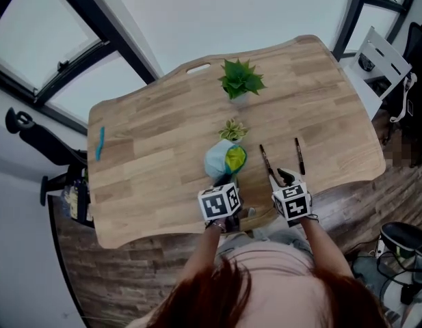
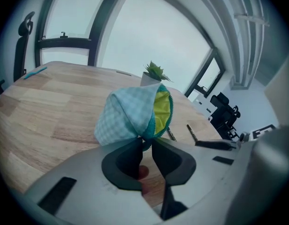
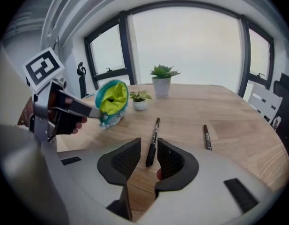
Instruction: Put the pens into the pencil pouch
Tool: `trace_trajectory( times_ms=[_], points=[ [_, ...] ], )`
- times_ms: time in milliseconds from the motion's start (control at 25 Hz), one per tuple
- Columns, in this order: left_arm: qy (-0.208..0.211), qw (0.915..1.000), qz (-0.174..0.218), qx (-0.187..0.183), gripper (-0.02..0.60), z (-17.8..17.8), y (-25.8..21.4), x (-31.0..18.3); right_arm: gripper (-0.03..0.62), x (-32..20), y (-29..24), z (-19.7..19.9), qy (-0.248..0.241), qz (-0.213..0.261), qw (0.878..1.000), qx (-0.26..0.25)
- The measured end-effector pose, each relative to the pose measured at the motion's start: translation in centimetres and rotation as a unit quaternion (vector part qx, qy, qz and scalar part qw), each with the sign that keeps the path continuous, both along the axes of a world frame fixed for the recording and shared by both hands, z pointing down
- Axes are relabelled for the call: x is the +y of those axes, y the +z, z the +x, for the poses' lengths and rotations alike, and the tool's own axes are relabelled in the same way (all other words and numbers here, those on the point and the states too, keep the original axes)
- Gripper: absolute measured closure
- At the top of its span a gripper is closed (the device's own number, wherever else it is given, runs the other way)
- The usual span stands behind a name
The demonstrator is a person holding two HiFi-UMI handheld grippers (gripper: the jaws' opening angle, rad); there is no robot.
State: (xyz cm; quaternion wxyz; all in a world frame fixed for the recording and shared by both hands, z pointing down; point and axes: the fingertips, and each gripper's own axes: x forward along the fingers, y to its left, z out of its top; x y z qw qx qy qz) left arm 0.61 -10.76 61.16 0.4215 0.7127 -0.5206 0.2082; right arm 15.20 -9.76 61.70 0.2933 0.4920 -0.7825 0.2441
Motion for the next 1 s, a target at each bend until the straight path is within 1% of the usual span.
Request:
trace_trajectory(
  times_ms=[160, 280, 520, 600, 760, 1000],
  points=[
    [-0.004, 1.0000, 0.004, 0.004, 0.550, -0.2, -1.0, -0.1, 0.502, 0.2, 2.8, 0.2, -0.005, -0.041, 0.999, 0.012],
    [0.000, 0.9999, 0.002, 0.015, 0.554, 0.0, -2.0, 0.0, 0.500, 0.2, 4.2, 0.4, -0.004, -0.063, 0.998, 0.012],
    [-0.011, 0.9979, -0.005, 0.063, 0.556, 0.2, -4.7, 0.0, 0.500, 0.4, 5.5, 0.5, -0.018, -0.086, 0.996, 0.026],
    [-0.013, 0.9971, -0.002, 0.075, 0.555, 0.4, -5.7, -0.3, 0.540, 0.2, 5.5, 0.9, -0.018, -0.089, 0.995, 0.032],
    [-0.015, 0.9964, -0.003, 0.083, 0.555, 0.4, -7.1, -0.4, 0.542, 0.0, 5.1, 1.4, -0.024, -0.095, 0.995, 0.031],
    [-0.004, 0.9957, -0.009, 0.092, 0.555, 0.0, -8.3, -0.4, 0.543, -1.8, 2.3, 2.3, -0.031, -0.058, 0.997, 0.028]
  ],
)
